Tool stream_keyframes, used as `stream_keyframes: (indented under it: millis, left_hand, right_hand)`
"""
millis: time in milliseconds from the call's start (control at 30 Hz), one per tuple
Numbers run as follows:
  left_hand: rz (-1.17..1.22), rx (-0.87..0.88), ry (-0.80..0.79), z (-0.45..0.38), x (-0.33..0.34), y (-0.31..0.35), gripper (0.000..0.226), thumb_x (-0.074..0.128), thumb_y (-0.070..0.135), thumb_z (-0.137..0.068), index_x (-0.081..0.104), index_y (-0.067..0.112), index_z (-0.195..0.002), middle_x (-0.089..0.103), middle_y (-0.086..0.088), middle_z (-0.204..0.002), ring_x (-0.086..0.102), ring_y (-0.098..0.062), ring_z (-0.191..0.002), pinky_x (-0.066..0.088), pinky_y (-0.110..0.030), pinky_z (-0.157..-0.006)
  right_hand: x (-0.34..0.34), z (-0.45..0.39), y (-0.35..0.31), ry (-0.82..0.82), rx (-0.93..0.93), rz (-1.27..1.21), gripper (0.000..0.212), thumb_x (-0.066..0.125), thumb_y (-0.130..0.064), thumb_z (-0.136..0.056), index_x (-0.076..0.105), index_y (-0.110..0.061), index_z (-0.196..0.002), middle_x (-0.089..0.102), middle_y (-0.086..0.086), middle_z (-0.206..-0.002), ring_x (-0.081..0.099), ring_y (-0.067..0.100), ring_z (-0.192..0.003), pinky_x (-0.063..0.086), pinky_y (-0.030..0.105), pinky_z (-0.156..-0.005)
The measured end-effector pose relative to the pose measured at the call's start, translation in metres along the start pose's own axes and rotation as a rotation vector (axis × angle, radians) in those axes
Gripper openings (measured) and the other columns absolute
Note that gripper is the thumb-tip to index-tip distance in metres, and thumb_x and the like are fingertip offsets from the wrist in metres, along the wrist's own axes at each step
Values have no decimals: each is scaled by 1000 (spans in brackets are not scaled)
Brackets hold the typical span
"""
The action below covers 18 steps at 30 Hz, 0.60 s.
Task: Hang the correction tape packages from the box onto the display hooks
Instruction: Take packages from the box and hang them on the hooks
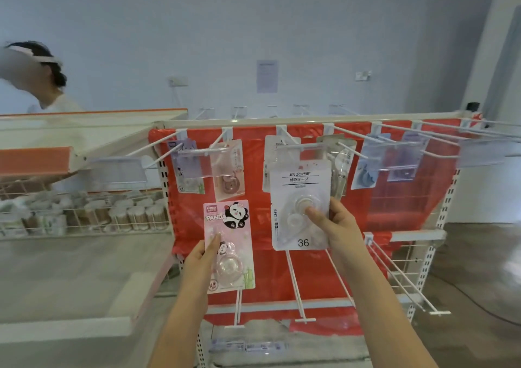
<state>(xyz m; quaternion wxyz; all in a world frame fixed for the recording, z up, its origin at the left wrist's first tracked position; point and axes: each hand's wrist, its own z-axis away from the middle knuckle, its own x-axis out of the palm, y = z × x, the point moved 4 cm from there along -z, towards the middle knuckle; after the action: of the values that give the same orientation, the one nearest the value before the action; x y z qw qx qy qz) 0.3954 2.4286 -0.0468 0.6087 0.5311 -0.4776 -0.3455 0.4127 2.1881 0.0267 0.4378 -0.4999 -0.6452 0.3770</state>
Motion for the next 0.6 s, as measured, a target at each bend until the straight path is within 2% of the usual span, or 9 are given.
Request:
stream_keyframes:
  millis: [133, 267, 333, 400, 500, 600]
  left_hand:
    - [-1, 3, 11, -7, 8, -4, 10, 59, 40, -89, 61, 31, -90, 62, 16, -94, 55, -13, -101, 35, -43, -102]
    - [3, -8, 20, -15, 13, -11, 38, 59, 44, -89, 59, 22, -120, 60, 7, -114, 50, -19, -115, 31, -48, -110]
    - [17, -28, 0, -14, 16, -13, 43, 59, 43, -88, 58, 20, -125, 60, 5, -120, 51, -20, -118, 31, -50, -110]
    - [18, -37, -18, -12, 20, -14, 38, 58, 41, -89, 60, 22, -121, 61, 6, -118, 51, -19, -118, 32, -48, -109]
    - [21, -36, -14, -9, 22, -14, 19, 58, 42, -89, 61, 31, -105, 60, 10, -112, 51, -17, -114, 33, -44, -105]
    - [12, -41, -6, -8, 22, -17, 25, 59, 46, -88, 63, 31, -108, 61, 10, -118, 52, -16, -115, 31, -49, -109]
  right_hand:
    - [-9, -6, -7, 45, -31, 24, 33, 71, -27, -75, 67, -17, -106, 72, 4, -102, 67, 28, -99, 54, 46, -89]
    - [-10, -16, -9, 26, -12, 74, 27, 71, -25, -79, 67, -20, -106, 73, 2, -101, 69, 24, -96, 54, 45, -89]
    - [-10, -17, -8, 12, -11, 92, 24, 70, -23, -82, 66, -19, -105, 73, 1, -100, 69, 22, -94, 55, 40, -86]
    - [-10, -16, -7, 8, -27, 118, 23, 70, -24, -82, 66, -19, -104, 73, -2, -97, 70, 18, -91, 56, 33, -80]
    - [-9, -20, -2, 51, -26, 115, 21, 71, -26, -81, 67, -19, -100, 73, -6, -90, 69, 11, -84, 55, 23, -71]
    - [-7, -41, 12, 89, 29, 166, 31, 72, -35, -81, 66, -15, -104, 71, 1, -96, 66, 15, -87, 50, 25, -72]
